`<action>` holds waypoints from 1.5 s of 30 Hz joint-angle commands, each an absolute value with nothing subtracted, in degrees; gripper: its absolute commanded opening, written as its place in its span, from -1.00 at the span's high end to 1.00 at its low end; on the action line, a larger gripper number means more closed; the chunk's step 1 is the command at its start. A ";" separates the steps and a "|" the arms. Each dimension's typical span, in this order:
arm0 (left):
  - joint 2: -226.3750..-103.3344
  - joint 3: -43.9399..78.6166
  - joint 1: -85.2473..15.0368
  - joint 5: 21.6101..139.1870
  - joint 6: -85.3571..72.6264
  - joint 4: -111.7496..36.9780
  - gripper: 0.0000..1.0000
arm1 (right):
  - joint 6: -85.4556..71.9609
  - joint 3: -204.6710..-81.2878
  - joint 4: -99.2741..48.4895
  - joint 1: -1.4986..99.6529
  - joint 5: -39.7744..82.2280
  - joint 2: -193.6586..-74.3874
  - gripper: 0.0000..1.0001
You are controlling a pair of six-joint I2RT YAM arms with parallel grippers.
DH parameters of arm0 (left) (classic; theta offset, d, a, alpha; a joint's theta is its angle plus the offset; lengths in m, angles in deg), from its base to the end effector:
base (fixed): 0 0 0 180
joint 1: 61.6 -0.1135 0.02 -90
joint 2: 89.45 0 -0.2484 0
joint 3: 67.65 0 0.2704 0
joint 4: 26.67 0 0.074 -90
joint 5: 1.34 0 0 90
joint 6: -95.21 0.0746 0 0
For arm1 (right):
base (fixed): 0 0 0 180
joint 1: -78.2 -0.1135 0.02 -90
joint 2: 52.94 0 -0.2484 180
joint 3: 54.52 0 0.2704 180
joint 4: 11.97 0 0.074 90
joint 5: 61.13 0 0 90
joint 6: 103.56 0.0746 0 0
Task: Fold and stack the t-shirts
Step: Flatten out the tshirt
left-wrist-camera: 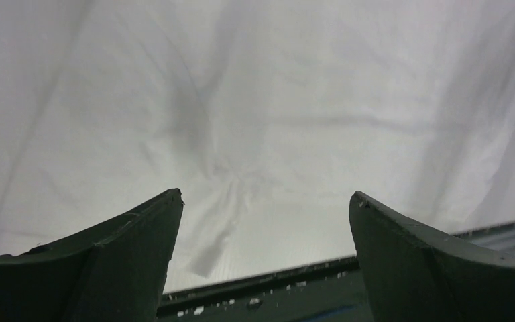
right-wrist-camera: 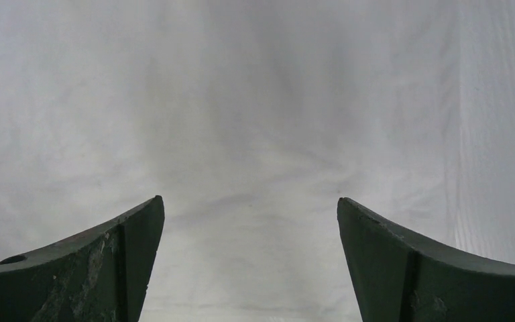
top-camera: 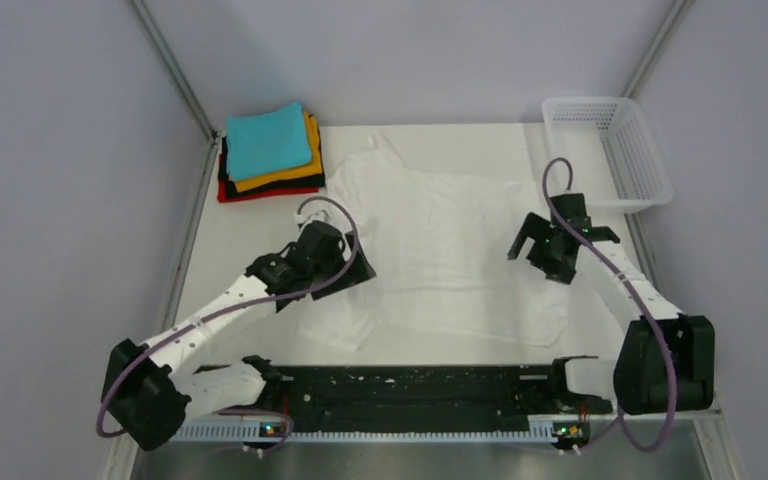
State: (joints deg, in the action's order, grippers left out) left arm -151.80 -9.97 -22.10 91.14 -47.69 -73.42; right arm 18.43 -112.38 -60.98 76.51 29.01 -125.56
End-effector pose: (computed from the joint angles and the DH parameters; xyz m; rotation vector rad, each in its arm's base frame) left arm 0.2080 -0.1672 0.1954 -0.3202 2.5582 -0.6126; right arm 0.2728 0.0079 0.1484 0.7056 2.6032 0.1789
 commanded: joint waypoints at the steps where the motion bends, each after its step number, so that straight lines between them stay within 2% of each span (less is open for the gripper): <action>1: -157.12 -8.85 -30.43 100.15 -45.46 -68.91 -0.98 | 13.65 -117.49 -57.14 67.41 32.53 -124.32 -0.97; 4: -161.76 -9.78 -35.37 98.40 -43.62 -64.07 -0.97 | 15.11 -116.83 -51.86 63.06 29.23 -127.62 -0.97; 8: -164.87 -8.74 -36.33 105.40 -41.09 -67.57 -0.96 | 16.13 -116.89 -47.62 60.97 27.85 -132.64 -0.97; 10: -165.68 -10.64 -37.33 106.33 -39.50 -65.89 -0.88 | 16.14 -117.21 -47.34 60.93 28.61 -135.28 -0.97; 12: -167.90 -11.28 -37.86 104.48 -38.37 -63.83 -0.68 | 15.66 -117.42 -47.72 61.00 28.69 -136.75 -0.97; 15: -172.47 -10.42 -37.89 99.19 -36.21 -61.17 -0.57 | 15.46 -117.06 -47.77 61.01 30.58 -138.01 -0.97; 19: -177.02 -9.40 -37.90 98.52 -34.95 -57.48 -0.36 | 15.18 -117.05 -47.81 61.05 31.06 -139.44 -0.97; 22: -180.66 -6.70 -37.89 98.59 -34.33 -58.92 -0.07 | 15.05 -117.10 -47.82 60.98 31.15 -140.00 -0.97; 26: -182.30 -5.27 -37.62 98.98 -34.56 -61.26 0.45 | 15.13 -117.05 -47.81 60.98 32.14 -140.58 -0.97; 29: -181.56 -5.29 -36.82 100.31 -35.80 -63.15 0.99 | 15.09 -116.97 -47.76 60.98 32.67 -141.28 -0.98; 38: -173.41 -6.94 -35.83 109.07 -51.67 -83.78 1.00 | 15.74 -116.23 -48.07 61.73 33.37 -143.56 -0.97; 45: -165.06 -10.88 -33.28 106.63 -66.00 -94.85 1.00 | 14.80 -116.39 -48.60 61.71 32.28 -144.38 -0.97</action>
State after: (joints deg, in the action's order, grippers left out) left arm -168.95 -9.29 -35.61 106.57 -55.30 -84.98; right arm 15.56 -116.32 -49.18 61.41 32.20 -141.63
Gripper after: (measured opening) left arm 0.012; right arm 0.986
